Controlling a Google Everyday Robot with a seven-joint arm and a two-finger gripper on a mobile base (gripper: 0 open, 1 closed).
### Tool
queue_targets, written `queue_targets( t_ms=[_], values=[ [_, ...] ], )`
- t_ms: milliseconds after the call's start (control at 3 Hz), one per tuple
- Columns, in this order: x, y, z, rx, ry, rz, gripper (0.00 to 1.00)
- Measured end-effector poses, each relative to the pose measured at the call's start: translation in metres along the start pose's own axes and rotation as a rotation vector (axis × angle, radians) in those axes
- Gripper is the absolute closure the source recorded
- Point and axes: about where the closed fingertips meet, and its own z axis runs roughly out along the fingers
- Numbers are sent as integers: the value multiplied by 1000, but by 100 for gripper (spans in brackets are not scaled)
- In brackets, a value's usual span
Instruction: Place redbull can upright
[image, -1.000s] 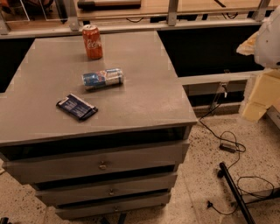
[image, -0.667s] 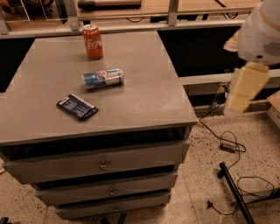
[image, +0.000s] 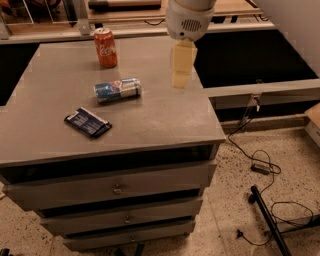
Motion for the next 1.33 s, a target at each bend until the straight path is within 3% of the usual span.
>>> queue_targets(
  t_ms=[333, 667, 1000, 1333],
  values=[
    [-1, -2, 0, 6, -4, -1, 0],
    [-19, -16, 10, 17, -57, -34, 0],
    [-83, -36, 52, -39, -158, -162, 0],
    [-125, -43, 79, -87, -200, -238, 0]
  ],
)
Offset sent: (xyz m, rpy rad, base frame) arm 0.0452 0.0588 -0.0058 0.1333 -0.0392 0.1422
